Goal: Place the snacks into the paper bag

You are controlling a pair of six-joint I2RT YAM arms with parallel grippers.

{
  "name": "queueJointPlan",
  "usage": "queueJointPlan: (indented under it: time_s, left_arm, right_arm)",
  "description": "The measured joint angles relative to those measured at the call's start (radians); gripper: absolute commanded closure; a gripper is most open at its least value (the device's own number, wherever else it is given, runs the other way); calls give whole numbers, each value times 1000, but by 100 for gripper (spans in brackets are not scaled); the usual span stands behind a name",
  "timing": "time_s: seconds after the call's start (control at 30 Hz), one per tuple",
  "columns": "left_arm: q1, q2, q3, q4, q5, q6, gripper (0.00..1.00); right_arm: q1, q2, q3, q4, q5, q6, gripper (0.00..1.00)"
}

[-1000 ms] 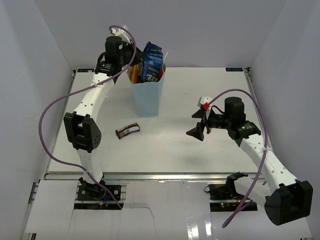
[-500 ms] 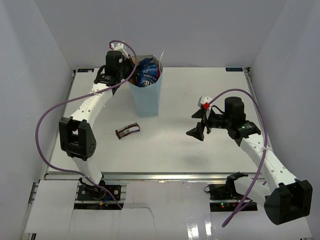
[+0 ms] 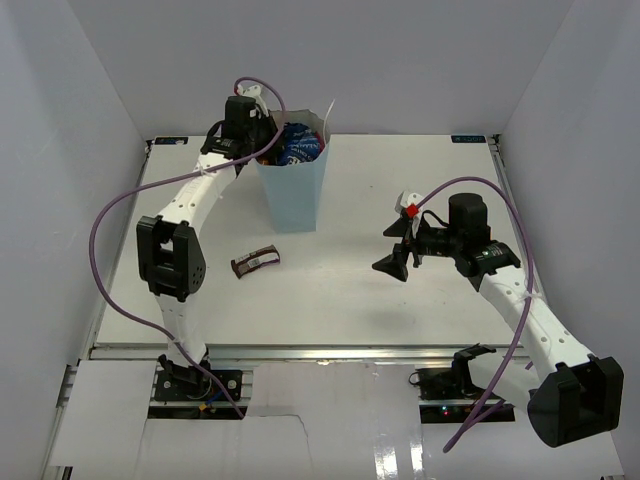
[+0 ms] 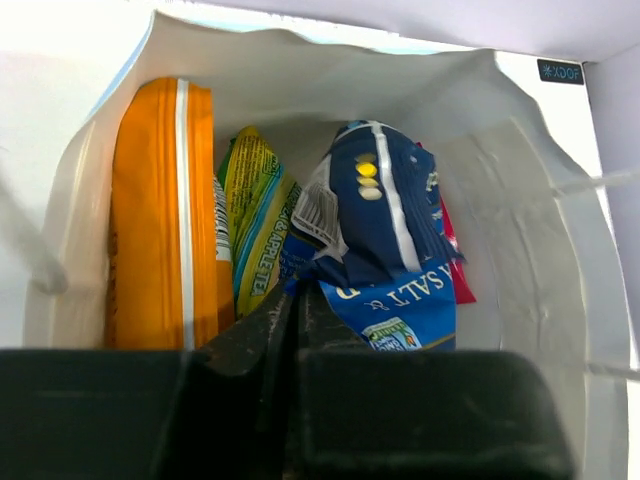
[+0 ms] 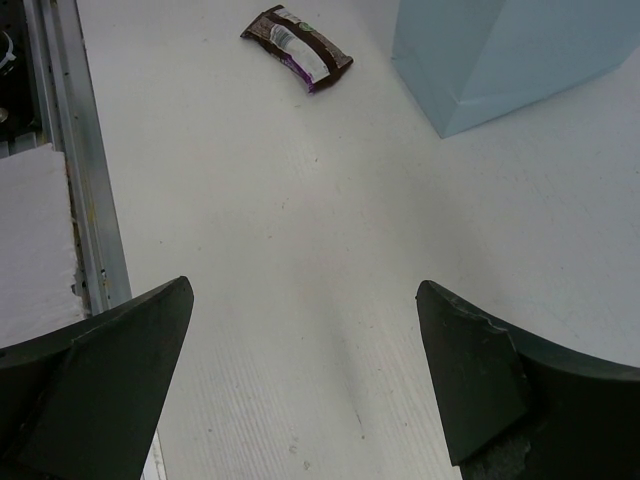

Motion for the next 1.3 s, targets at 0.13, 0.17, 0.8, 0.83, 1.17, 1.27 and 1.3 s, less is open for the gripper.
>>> queueJointPlan:
  time_s: [0.13, 0.17, 0.8, 0.83, 1.17, 1.27, 1.3]
  left_arm:
    - [0, 32, 40, -40, 19, 5, 54]
    - [0, 33, 49, -50, 27, 4, 51]
    - [1, -649, -329, 40, 120, 107, 24]
    - [0, -741, -447, 76, 107, 97, 25]
    - [0, -1155, -1107, 88, -58, -144, 25]
    - [0, -1040, -1126, 91, -63, -104, 26]
    - [0, -977, -1121, 94, -59, -83, 26]
  right_arm:
    - [0, 0, 0, 0, 0, 2, 2]
    - [0, 0, 0, 0, 0, 2, 2]
    - [-37, -2, 0, -1, -19, 7, 2]
    - [-46, -3, 0, -1, -23, 6, 2]
    - [-121, -15, 0, -3, -60, -11, 2]
    - [-127, -15, 0, -5, -67, -15, 2]
    - [-127, -15, 0, -6, -67, -18, 2]
